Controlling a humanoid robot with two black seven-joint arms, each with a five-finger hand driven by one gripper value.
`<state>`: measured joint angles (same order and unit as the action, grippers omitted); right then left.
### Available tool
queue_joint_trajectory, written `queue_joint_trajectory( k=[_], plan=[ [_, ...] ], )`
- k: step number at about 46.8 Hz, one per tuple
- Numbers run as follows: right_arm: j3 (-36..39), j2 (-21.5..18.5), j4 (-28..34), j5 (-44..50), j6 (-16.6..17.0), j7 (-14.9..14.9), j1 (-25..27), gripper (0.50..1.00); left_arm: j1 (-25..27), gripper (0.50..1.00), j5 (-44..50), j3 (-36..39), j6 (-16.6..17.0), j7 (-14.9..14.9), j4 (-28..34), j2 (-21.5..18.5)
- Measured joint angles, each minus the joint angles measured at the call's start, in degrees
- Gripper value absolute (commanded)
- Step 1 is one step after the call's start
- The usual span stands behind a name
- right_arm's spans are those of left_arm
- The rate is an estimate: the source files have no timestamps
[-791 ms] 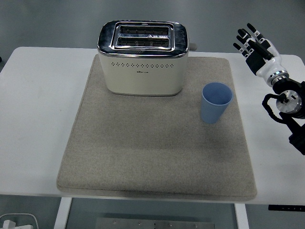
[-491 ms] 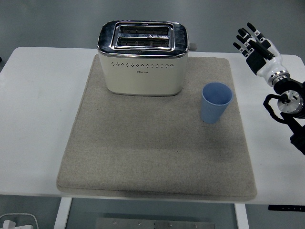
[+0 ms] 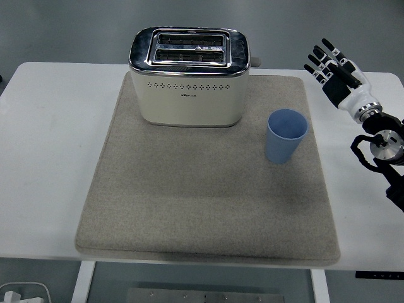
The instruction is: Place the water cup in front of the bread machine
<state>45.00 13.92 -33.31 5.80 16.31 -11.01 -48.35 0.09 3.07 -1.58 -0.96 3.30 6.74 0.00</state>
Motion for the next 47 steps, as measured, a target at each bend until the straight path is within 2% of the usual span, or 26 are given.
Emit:
queue_joint_trajectory(
  k=[17, 47],
  plan=[
    [-0.3, 3.4, 0.0, 0.3, 8.3, 0.1, 1.6, 0.930, 0.0, 1.000, 0.0, 0.0, 0.0, 0.0, 0.0, 0.0],
    [-0.9, 5.1, -0.4, 9.2, 16.3, -0.6, 3.0, 0.930, 0.0, 1.000, 0.0, 0.0, 0.0, 0.0, 0.0, 0.0]
  ],
)
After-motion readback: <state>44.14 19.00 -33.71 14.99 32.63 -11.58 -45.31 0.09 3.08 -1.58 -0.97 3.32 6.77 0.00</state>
